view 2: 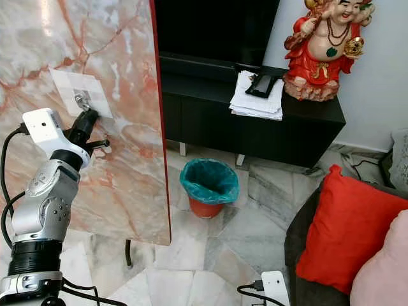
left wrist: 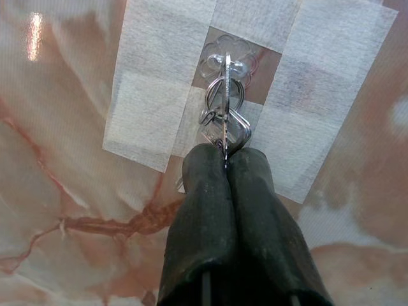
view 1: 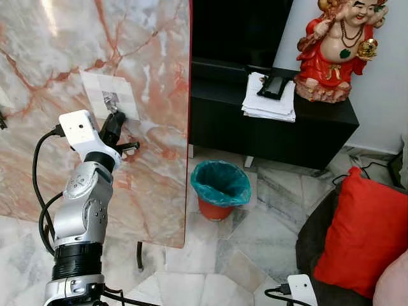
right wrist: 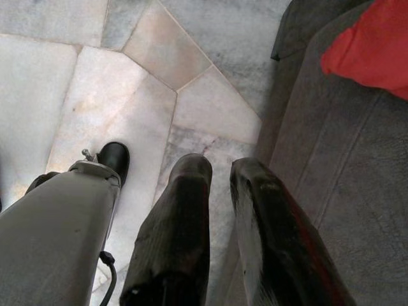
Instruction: Hang keys on a hook
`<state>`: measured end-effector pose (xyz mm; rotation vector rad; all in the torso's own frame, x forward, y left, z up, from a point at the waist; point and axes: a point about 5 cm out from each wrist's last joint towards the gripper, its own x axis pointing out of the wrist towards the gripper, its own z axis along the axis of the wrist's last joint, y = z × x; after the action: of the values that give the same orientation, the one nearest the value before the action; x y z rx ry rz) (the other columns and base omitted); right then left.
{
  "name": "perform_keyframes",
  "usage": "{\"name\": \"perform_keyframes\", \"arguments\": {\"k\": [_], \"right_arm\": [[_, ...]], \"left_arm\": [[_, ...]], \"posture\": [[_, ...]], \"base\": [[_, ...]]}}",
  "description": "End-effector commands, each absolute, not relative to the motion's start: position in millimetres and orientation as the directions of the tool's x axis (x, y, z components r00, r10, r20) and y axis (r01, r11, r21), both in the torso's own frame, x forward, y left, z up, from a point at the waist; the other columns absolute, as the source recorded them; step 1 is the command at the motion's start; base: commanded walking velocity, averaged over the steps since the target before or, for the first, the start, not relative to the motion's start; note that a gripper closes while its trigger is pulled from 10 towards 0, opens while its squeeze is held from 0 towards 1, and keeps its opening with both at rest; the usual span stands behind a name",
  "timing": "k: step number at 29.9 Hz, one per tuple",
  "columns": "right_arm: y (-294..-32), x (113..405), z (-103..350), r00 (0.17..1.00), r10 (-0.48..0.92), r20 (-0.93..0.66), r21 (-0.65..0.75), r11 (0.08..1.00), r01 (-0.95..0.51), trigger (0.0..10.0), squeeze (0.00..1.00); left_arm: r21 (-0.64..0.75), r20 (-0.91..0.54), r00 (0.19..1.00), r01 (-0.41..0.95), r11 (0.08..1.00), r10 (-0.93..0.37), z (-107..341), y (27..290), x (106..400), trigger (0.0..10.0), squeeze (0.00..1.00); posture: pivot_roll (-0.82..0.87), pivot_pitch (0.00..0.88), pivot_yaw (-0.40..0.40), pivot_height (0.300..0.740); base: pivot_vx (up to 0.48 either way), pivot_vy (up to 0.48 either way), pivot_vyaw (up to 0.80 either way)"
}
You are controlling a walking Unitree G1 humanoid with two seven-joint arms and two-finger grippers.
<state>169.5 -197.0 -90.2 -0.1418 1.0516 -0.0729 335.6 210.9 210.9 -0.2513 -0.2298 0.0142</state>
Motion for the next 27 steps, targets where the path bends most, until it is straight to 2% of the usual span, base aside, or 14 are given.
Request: {"name": "perform_keyframes", "arguments": {"k": [1,27], "right_arm": [[-197.7,167.7,-91.0,0.484,-0.128,-0.865,-0.151,0.989,-0.009,10.0,0.00],[-197.7,168.3,-90.7,0.484,-0.132,-0.865,-0.156,0.988,-0.010,10.0,0.00]], "left_arm": [[-0.265,0.254,0.965,0.009,0.964,0.061,220.1,212.6,334.9,10.0,0.00],[-0.298,0.255,0.961,-0.023,0.954,0.103,216.1,213.8,329.6,10.0,0.00]], "posture": [[0.12,0.079,-0.101,0.740],[0.12,0.078,-0.101,0.740]], "base": [[0.000,0.000,0.00],[0.000,0.000,0.00]]}}
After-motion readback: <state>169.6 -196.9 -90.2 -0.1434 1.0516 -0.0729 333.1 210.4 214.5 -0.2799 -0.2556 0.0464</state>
